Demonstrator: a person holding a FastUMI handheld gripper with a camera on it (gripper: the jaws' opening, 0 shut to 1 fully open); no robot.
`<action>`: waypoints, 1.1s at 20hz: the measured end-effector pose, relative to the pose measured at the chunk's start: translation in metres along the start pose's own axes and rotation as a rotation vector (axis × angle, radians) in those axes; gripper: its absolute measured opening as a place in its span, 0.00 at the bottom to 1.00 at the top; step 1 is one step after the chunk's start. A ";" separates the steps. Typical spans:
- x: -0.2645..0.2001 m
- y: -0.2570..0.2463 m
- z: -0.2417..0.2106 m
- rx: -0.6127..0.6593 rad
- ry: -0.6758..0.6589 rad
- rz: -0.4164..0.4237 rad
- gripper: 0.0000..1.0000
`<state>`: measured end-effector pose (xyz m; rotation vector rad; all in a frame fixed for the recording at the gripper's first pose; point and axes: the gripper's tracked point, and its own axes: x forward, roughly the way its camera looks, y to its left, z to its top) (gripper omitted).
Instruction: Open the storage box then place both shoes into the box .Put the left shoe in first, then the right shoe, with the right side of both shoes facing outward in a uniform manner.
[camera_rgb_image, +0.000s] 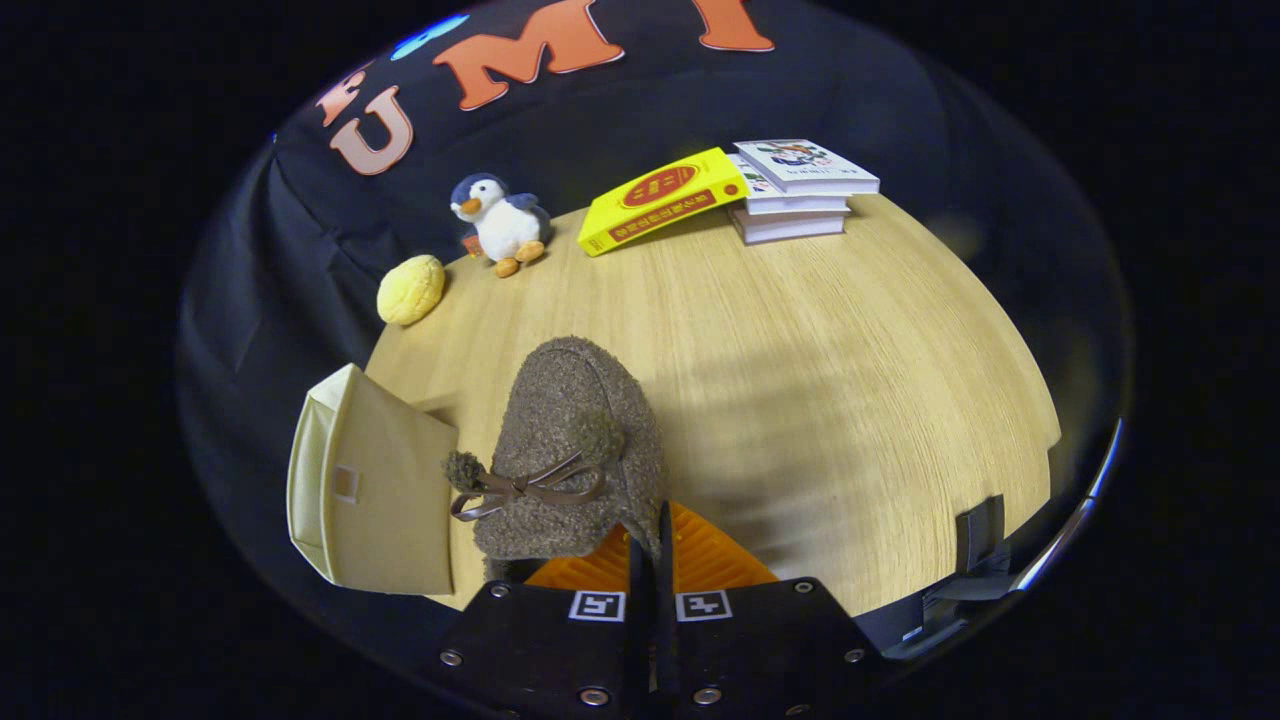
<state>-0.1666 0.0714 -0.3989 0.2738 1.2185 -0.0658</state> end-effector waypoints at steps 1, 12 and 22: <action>-0.006 0.016 0.004 -0.005 -0.006 0.013 0.04; -0.033 0.202 0.014 -0.084 -0.010 0.172 0.04; -0.001 0.290 0.002 -0.102 0.016 0.157 0.04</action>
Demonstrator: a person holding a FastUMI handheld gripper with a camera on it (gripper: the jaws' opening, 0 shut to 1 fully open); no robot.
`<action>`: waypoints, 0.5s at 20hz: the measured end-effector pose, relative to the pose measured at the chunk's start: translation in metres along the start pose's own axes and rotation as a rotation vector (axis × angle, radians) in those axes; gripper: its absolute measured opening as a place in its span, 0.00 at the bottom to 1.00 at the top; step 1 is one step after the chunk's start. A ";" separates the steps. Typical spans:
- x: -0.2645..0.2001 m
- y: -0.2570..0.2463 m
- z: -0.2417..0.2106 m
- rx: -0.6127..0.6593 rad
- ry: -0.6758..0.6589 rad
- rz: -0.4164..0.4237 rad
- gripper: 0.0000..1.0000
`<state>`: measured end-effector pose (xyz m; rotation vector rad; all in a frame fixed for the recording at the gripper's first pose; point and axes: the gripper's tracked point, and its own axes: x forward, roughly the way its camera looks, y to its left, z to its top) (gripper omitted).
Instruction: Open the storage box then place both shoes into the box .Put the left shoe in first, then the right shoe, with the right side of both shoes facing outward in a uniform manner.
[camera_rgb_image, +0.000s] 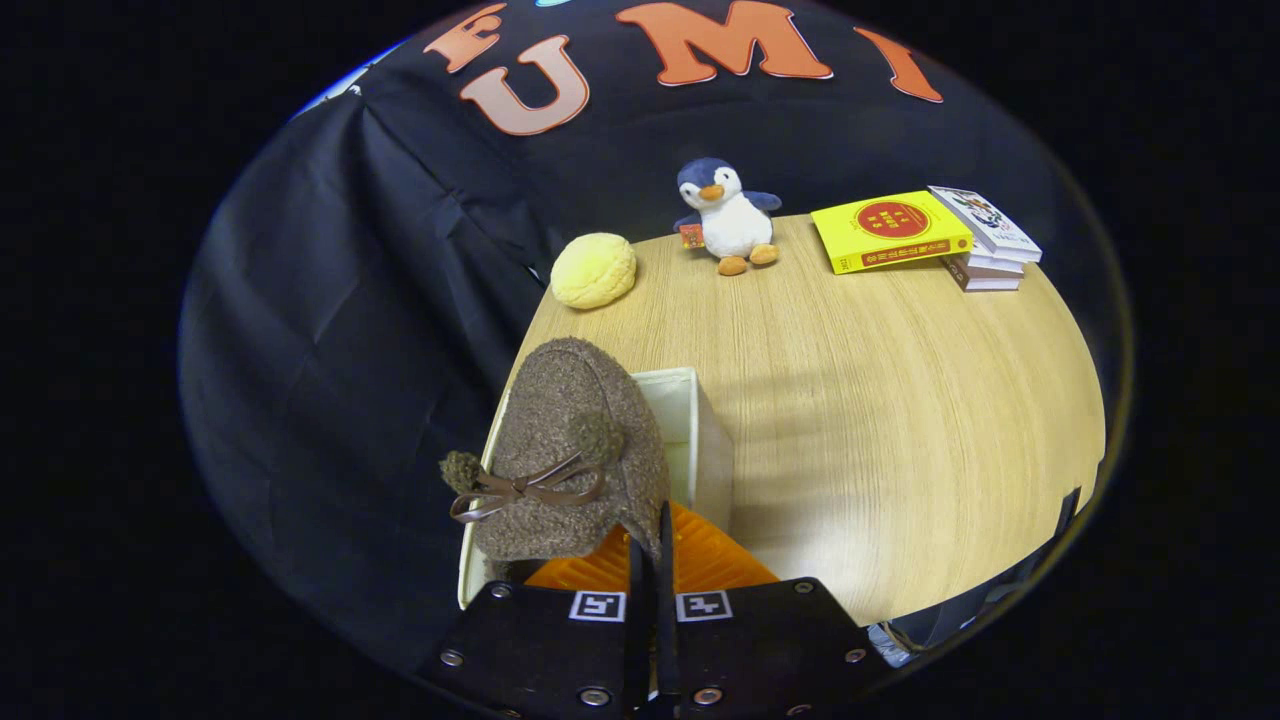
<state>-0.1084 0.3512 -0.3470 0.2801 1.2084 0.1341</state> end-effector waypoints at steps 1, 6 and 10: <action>0.008 -0.001 -0.006 0.007 0.014 -0.018 0.04; 0.031 0.007 -0.031 0.044 0.099 -0.013 0.13; 0.012 0.017 -0.028 0.043 0.090 0.081 0.28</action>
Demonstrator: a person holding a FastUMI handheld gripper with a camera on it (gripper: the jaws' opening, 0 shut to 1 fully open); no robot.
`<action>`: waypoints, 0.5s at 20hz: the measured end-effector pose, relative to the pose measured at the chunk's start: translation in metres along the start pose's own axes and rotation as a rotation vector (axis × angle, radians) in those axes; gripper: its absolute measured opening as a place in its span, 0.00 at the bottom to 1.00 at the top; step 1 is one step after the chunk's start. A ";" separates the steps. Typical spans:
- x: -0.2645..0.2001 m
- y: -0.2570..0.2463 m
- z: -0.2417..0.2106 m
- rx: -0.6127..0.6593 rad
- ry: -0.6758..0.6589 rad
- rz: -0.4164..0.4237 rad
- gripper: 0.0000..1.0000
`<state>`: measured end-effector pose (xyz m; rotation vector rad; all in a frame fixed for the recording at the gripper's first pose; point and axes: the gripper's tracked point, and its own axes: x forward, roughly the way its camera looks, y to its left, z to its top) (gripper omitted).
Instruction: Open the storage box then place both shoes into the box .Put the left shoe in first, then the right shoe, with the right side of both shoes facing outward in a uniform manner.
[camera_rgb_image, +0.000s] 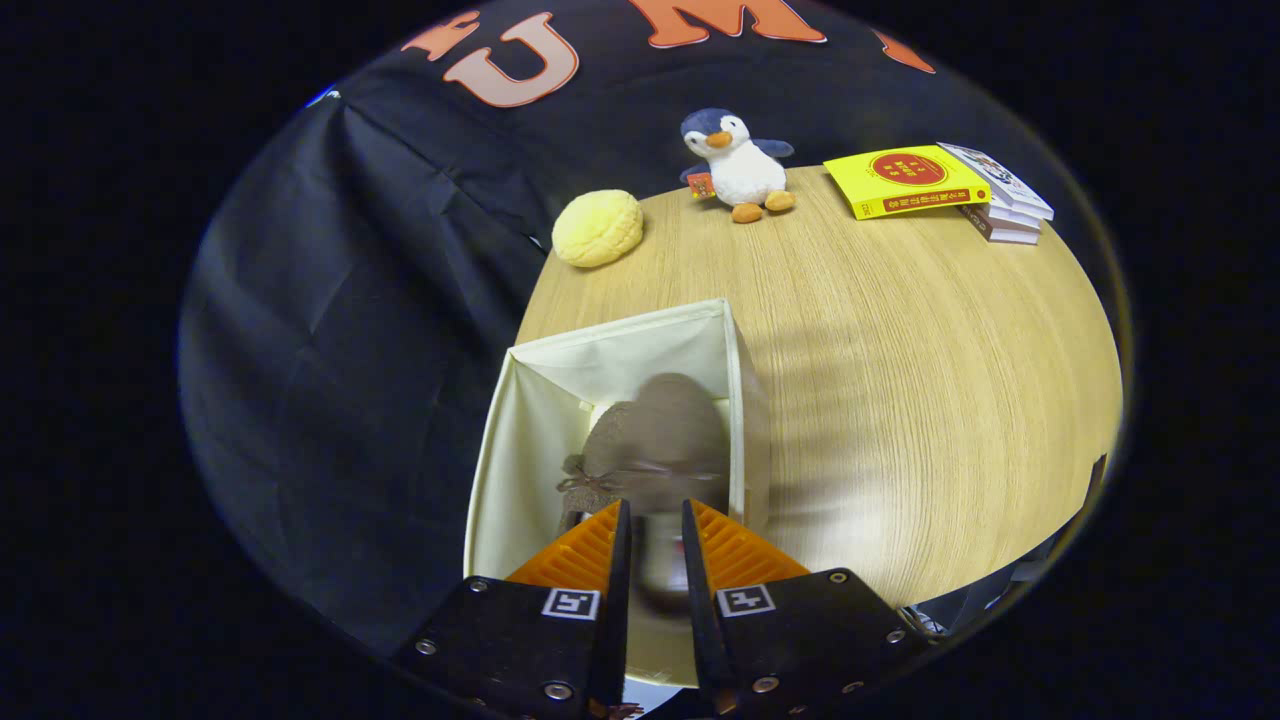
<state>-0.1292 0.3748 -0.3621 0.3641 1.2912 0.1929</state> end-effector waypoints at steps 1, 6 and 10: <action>-0.008 -0.001 0.002 -0.012 -0.009 0.016 0.31; -0.067 -0.026 0.039 -0.089 -0.152 0.068 0.54; -0.123 -0.067 0.087 -0.168 -0.353 0.046 0.70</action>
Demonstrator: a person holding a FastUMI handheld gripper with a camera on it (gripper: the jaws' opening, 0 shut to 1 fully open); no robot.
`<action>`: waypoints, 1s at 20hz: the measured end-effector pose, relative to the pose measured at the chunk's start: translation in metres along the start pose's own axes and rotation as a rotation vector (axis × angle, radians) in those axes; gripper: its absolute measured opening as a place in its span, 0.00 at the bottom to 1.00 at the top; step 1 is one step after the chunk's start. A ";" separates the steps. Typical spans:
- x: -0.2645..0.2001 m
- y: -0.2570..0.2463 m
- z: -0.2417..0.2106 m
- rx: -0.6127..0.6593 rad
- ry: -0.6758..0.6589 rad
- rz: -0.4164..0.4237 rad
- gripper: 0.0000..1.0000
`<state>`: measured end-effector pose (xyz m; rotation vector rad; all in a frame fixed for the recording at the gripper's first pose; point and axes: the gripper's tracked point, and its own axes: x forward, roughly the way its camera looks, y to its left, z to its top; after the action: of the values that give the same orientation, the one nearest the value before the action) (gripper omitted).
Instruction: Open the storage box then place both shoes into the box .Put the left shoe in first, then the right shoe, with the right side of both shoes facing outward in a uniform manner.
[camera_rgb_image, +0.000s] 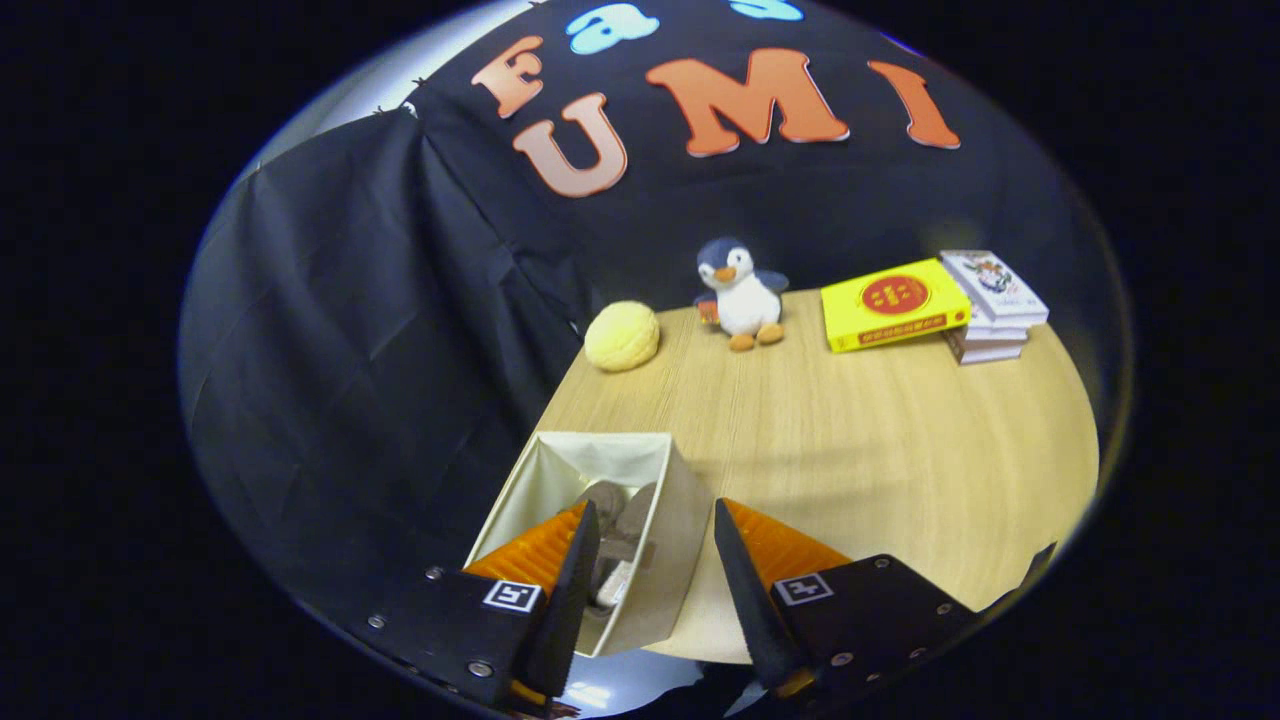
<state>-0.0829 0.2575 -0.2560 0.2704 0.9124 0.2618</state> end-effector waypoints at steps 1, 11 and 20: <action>-0.012 -0.015 0.014 -0.017 -0.053 -0.015 0.72; -0.124 -0.126 0.131 -0.206 -0.541 -0.182 0.96; -0.172 -0.157 0.162 -0.295 -0.743 -0.241 0.97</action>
<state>-0.0359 0.0337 -0.0877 -0.0267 0.1595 0.0559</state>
